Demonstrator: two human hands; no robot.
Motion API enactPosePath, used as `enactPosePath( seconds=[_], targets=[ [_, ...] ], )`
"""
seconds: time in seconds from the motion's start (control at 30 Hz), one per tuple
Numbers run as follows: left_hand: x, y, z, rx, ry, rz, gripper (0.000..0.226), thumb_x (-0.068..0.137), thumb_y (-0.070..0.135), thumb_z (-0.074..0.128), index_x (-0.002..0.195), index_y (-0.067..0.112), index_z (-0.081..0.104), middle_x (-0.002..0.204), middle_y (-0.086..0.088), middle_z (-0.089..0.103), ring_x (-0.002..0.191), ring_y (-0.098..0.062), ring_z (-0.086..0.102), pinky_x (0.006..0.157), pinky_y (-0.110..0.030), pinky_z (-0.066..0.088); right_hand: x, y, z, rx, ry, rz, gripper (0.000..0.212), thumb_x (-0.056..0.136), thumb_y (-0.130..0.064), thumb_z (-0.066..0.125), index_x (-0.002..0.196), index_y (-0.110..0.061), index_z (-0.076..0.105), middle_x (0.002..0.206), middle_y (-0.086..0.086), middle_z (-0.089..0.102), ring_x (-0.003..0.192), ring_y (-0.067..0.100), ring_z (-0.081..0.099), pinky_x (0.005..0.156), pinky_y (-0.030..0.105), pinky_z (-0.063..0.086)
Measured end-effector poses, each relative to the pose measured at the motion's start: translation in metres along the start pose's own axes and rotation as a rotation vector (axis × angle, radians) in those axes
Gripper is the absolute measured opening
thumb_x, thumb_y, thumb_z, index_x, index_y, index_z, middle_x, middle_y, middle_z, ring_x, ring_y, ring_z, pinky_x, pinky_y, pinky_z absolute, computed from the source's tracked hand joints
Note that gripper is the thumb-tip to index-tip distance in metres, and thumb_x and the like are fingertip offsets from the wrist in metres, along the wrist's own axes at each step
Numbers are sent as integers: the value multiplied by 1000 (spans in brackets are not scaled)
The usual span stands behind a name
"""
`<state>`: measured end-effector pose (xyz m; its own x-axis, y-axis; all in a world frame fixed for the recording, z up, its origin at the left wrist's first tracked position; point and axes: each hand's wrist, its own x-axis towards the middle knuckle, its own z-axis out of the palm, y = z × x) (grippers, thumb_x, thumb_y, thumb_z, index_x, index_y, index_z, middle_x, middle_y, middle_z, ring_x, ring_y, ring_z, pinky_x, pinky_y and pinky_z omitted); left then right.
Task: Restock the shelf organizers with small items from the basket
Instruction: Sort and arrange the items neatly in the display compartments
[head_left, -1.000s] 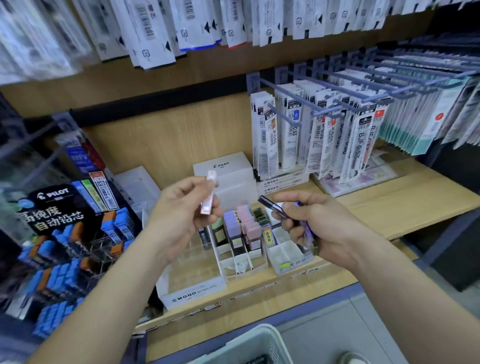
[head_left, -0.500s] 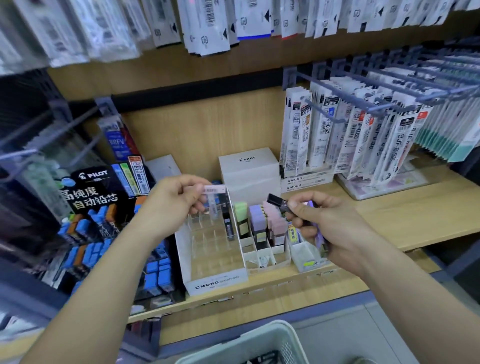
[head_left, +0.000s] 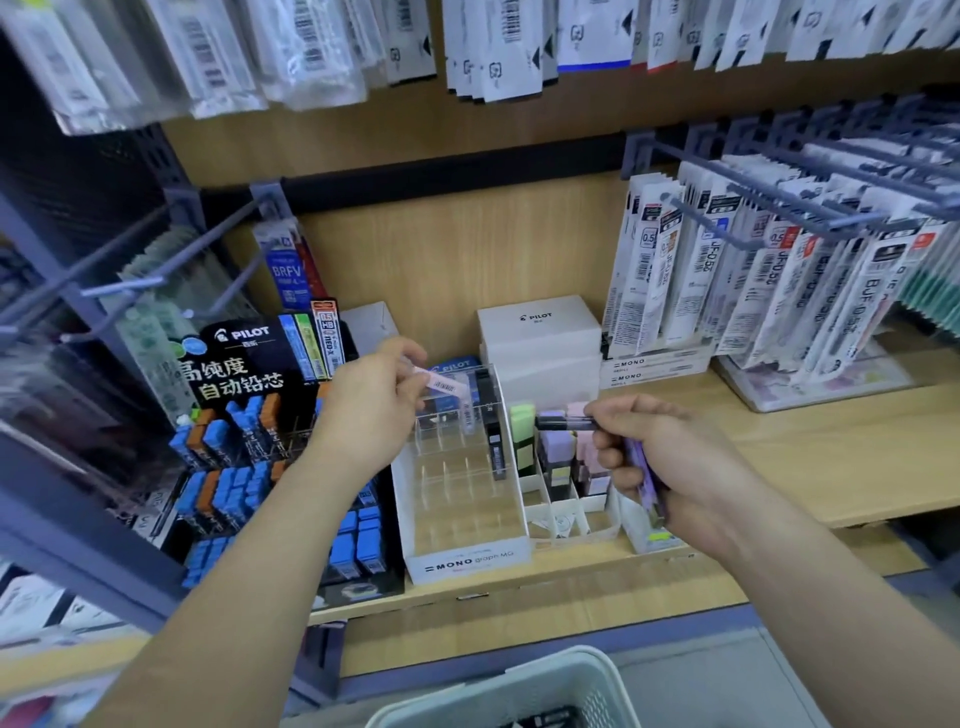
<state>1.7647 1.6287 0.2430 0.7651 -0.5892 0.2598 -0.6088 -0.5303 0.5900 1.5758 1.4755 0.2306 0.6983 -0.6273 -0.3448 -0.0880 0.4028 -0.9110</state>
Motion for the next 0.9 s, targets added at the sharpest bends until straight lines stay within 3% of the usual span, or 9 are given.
enactPosePath(
  seconds=[0.17, 0.33, 0.43, 0.6, 0.73, 0.9],
  targets=[
    [8, -3, 0, 277, 15, 76, 15, 95, 23, 56, 102, 19, 69, 87, -2, 70, 80, -19, 63, 72, -34, 53, 0, -1, 3, -23, -3, -5, 15, 94, 1, 53, 89, -4, 66, 58, 6, 56, 50, 13, 45, 35, 17, 31],
    [16, -7, 19, 491, -94, 211, 21, 93, 5, 52, 98, 13, 71, 98, -5, 68, 88, -26, 62, 75, -38, 51, -3, -1, 8, -58, -25, -8, 15, 95, -1, 52, 97, -1, 67, 62, 9, 58, 53, 15, 47, 36, 18, 32],
    [21, -10, 26, 484, -112, 202, 22, 91, 1, 52, 104, 7, 69, 103, -10, 65, 93, -27, 60, 79, -40, 52, -3, -1, 9, -87, -37, -9, 15, 95, -1, 52, 98, -3, 67, 61, 7, 60, 52, 14, 49, 37, 18, 33],
    [23, -7, 27, 354, -38, 94, 17, 95, 18, 54, 106, 13, 67, 94, -10, 71, 87, -27, 64, 78, -36, 53, -3, -1, 8, -127, -57, -33, 7, 94, -5, 59, 91, -8, 64, 59, 4, 63, 51, 14, 50, 38, 19, 32],
    [24, -9, 30, 341, 17, 151, 18, 94, 14, 56, 99, 12, 72, 94, -9, 69, 88, -27, 63, 79, -37, 52, -5, -1, 8, -126, -50, -36, 7, 95, -3, 57, 93, -6, 64, 60, 4, 63, 51, 13, 51, 37, 19, 32],
    [22, -9, 31, 369, 32, 166, 21, 94, 10, 54, 107, 11, 71, 101, -11, 66, 91, -28, 61, 79, -35, 49, -6, -1, 11, -121, -42, -13, 11, 96, -2, 53, 98, -5, 63, 67, 9, 67, 51, 15, 52, 37, 19, 32]
  ],
)
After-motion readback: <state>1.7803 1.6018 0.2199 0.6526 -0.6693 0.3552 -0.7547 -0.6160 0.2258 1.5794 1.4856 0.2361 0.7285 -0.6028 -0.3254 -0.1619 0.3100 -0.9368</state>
